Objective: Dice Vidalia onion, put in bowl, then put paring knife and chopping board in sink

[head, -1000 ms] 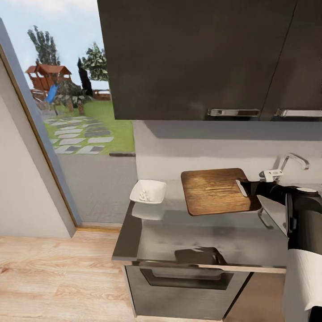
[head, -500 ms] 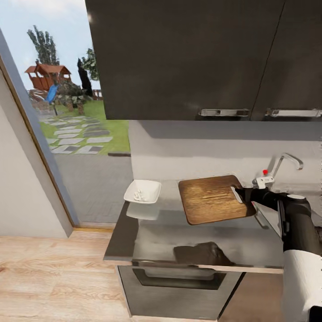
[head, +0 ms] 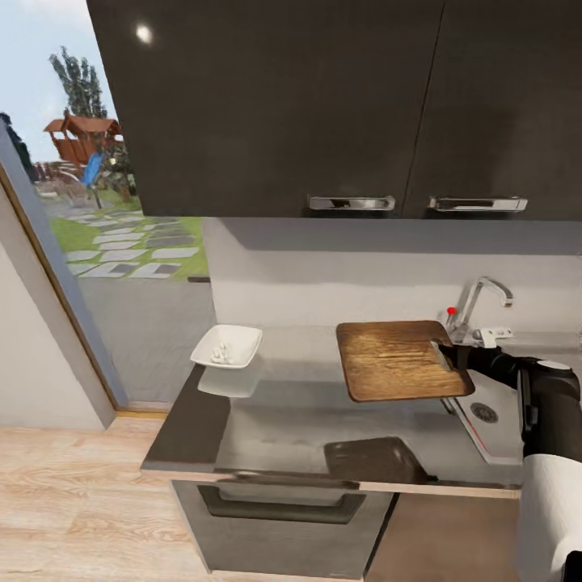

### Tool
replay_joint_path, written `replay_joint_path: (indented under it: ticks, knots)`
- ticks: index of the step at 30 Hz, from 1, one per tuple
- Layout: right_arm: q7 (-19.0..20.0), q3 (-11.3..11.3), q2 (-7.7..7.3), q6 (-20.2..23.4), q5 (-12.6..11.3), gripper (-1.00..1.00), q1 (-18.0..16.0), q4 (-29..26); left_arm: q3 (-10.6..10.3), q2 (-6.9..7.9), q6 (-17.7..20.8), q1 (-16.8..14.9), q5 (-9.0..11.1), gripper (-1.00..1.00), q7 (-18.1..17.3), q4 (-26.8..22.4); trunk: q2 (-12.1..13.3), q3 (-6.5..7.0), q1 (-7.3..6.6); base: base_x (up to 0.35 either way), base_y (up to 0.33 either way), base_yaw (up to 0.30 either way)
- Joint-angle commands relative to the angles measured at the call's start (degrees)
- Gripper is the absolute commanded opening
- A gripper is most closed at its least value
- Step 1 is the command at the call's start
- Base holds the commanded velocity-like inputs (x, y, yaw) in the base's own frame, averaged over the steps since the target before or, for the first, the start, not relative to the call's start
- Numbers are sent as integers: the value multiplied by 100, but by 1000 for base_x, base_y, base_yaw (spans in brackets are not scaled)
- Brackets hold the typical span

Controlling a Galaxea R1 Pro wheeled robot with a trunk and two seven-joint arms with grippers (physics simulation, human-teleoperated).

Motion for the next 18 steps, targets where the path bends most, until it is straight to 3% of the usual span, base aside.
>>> replay_joint_path:
  ticks: [1, 15, 18]
  knots:
    - [50, -36, 1, 21, 31, -100, -7, -5, -50, -4, -36, -11, 38, 100, 7, 23, -15, -13, 4, 0, -317, 0]
    - [48, -77, -3, 21, 37, -100, -7, 14, -50, 1, -36, -11, 38, 100, 7, 23, -15, -13, 4, -73, -295, 0]
    - [29, -70, -1, 21, 39, -100, -7, 50, -50, 4, -36, -11, 38, 100, 7, 23, -15, -13, 4, -17, -121, 0]
